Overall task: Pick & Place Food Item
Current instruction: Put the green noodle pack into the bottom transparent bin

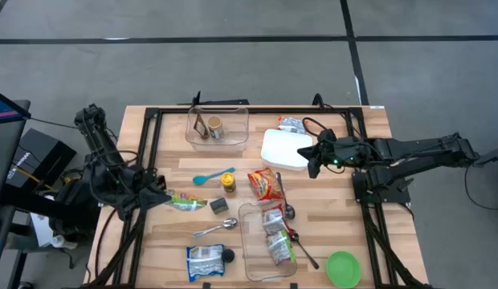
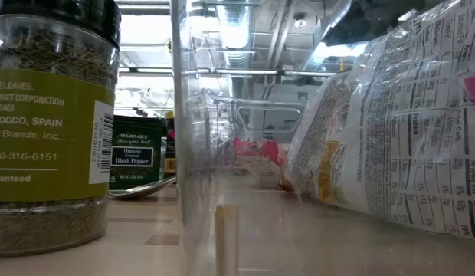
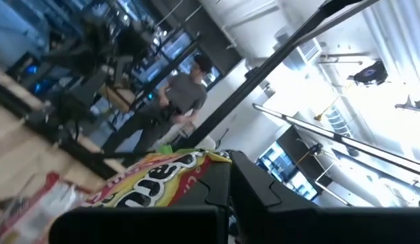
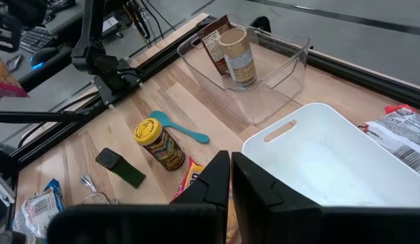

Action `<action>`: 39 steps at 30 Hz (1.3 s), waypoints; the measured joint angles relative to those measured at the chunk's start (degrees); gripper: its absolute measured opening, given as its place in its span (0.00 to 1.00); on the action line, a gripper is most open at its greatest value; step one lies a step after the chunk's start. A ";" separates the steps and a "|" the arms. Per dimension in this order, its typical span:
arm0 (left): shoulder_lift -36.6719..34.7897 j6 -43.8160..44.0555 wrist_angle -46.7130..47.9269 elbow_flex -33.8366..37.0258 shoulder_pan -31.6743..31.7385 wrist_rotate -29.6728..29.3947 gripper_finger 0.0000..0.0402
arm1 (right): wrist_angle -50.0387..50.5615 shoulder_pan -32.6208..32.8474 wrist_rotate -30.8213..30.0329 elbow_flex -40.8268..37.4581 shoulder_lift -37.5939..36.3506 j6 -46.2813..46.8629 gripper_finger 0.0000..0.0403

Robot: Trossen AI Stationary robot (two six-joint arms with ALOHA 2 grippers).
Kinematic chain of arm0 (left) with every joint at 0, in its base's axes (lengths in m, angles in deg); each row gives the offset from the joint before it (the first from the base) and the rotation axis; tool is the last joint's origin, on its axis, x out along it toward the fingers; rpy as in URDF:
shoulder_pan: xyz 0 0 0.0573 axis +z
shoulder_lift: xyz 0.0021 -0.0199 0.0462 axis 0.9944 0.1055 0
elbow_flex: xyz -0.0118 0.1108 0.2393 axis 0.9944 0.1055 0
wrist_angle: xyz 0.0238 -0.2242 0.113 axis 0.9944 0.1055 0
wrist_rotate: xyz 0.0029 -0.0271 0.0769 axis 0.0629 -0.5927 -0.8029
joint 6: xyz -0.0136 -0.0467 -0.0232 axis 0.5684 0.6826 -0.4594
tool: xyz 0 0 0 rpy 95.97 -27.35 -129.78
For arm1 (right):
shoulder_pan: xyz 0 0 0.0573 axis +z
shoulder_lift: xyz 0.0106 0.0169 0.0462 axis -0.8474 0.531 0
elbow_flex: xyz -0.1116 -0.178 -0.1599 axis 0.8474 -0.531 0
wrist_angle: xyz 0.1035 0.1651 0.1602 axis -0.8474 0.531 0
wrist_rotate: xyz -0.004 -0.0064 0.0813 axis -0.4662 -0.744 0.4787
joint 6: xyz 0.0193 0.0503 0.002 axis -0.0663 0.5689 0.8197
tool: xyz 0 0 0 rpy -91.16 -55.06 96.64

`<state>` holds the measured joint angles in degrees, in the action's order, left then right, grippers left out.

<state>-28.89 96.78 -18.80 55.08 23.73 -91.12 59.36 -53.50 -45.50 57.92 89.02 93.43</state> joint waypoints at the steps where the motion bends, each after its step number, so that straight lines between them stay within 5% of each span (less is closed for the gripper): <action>1: 0.00 -0.81 -0.56 0.00 0.45 0.08 0.00 | -0.02 0.00 0.00 0.00 0.00 0.00 0.03; 10: 1.71 -1.22 -2.56 0.00 8.89 10.12 0.00 | 0.00 0.02 0.00 0.00 0.00 0.01 0.03; 30: 16.77 17.98 -11.35 0.00 29.06 35.31 0.00 | -0.07 0.02 -0.02 0.00 -0.02 1.53 0.03; 39: 23.96 23.76 -15.33 -0.92 34.19 41.64 0.00 | -0.17 0.00 0.00 0.00 0.00 1.94 0.03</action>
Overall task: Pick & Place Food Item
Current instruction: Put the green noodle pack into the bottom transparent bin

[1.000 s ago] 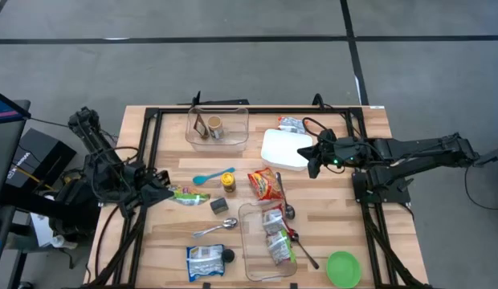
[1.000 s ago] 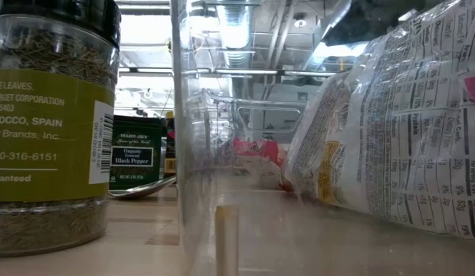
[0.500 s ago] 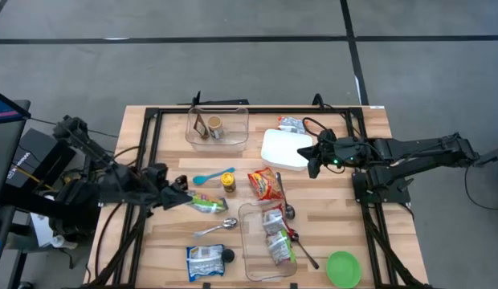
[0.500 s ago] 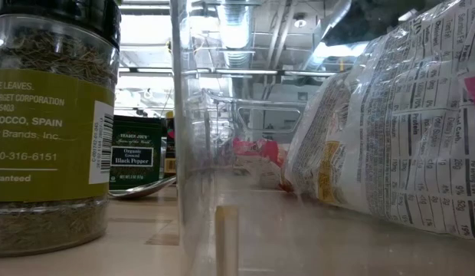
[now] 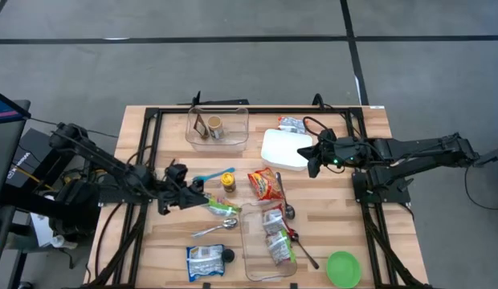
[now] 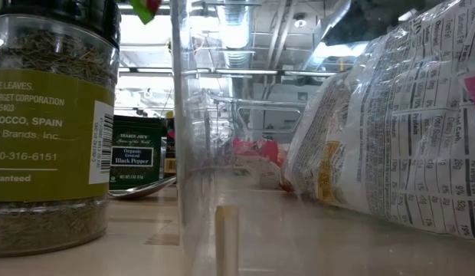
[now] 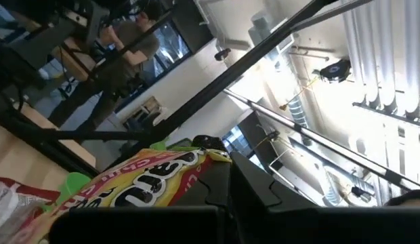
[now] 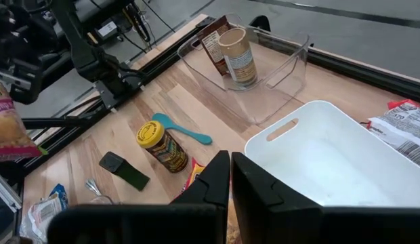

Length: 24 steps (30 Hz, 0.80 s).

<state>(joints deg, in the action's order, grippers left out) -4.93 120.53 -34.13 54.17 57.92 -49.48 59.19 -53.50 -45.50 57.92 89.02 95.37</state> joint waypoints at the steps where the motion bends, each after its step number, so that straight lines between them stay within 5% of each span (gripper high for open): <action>1: 0.87 0.12 0.03 -0.75 0.42 0.95 0.00 | 0.00 0.02 0.00 0.00 0.00 0.00 0.03; 14: 13.00 0.19 -0.07 -12.90 6.49 16.92 0.00 | 0.07 0.00 0.00 0.00 0.00 0.01 0.03; 24: 21.58 2.50 0.00 -18.01 8.55 23.85 0.00 | 0.11 0.00 0.00 0.00 -0.01 0.01 0.03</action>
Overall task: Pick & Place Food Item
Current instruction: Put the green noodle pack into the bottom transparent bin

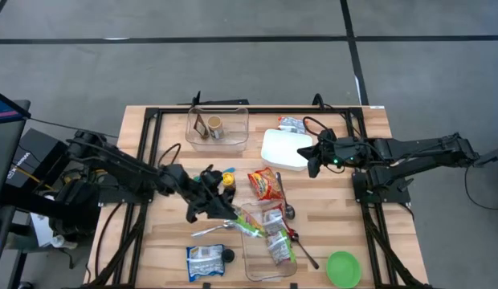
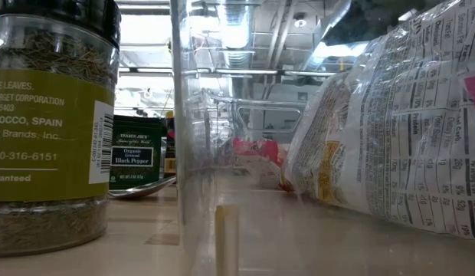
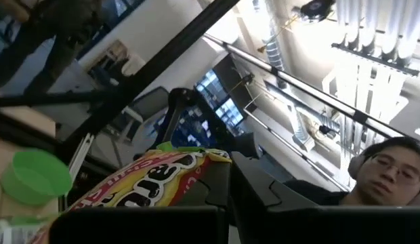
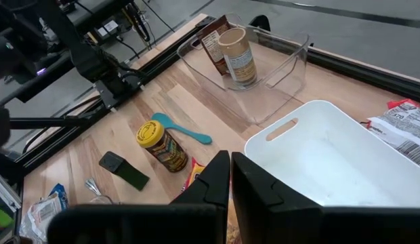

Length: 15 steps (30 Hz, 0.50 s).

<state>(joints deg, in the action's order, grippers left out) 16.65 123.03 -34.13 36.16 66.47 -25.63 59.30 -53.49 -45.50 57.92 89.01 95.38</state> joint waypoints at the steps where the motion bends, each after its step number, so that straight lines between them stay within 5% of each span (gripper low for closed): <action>1: 0.71 0.37 0.00 -0.19 0.00 0.03 0.00 | -0.02 0.01 0.00 0.00 0.01 0.01 0.03; 7: 3.75 0.64 0.06 -0.33 0.00 0.05 0.00 | 0.00 0.01 0.09 0.02 0.01 0.01 0.03; 15: 4.25 0.62 -0.08 -0.33 2.01 -0.23 0.00 | -3.31 0.01 7.82 0.02 0.01 0.10 0.03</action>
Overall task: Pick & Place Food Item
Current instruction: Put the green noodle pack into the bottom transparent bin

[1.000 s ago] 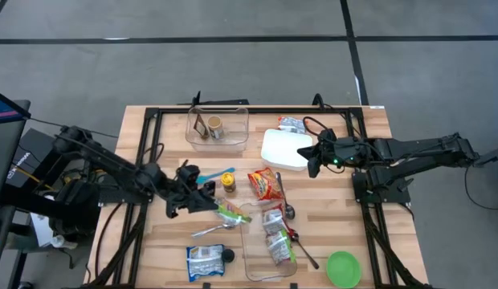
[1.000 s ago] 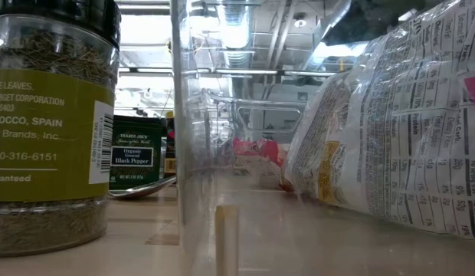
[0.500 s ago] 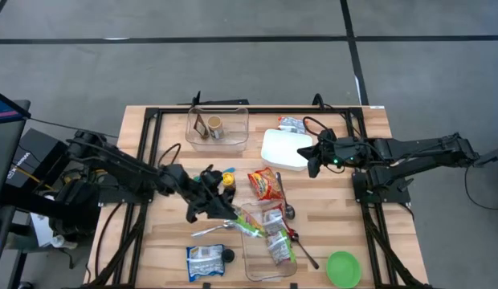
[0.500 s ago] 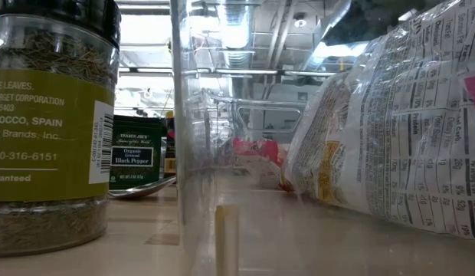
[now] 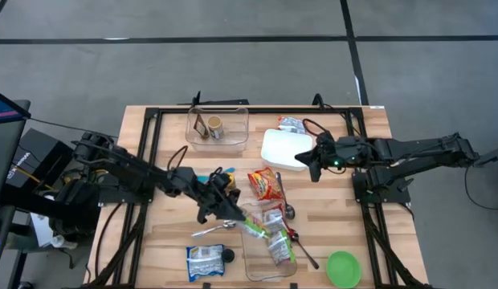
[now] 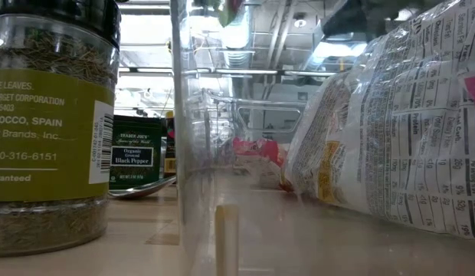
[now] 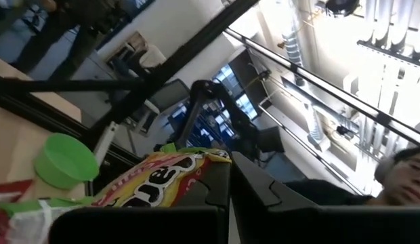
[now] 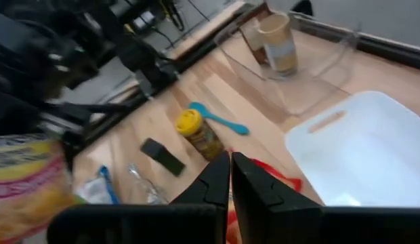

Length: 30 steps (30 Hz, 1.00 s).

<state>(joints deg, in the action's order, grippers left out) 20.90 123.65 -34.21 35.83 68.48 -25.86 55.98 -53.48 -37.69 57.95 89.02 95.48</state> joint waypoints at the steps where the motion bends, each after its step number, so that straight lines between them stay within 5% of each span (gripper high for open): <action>1: 0.00 0.00 0.00 0.00 0.44 -0.02 0.00 | -1.02 0.00 0.24 0.00 0.00 0.00 0.03; 20: -0.02 -0.01 0.02 0.00 5.38 -6.17 0.00 | -19.31 17.62 -2.10 0.02 3.22 -12.06 0.00; 30: -0.04 0.00 0.00 0.00 5.38 -6.85 0.00 | -11.25 23.54 -11.96 8.71 11.56 -12.81 0.00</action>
<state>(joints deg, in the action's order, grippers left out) 20.86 123.65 -34.21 35.83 73.86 -32.71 44.74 -29.94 -49.65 66.65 100.58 82.67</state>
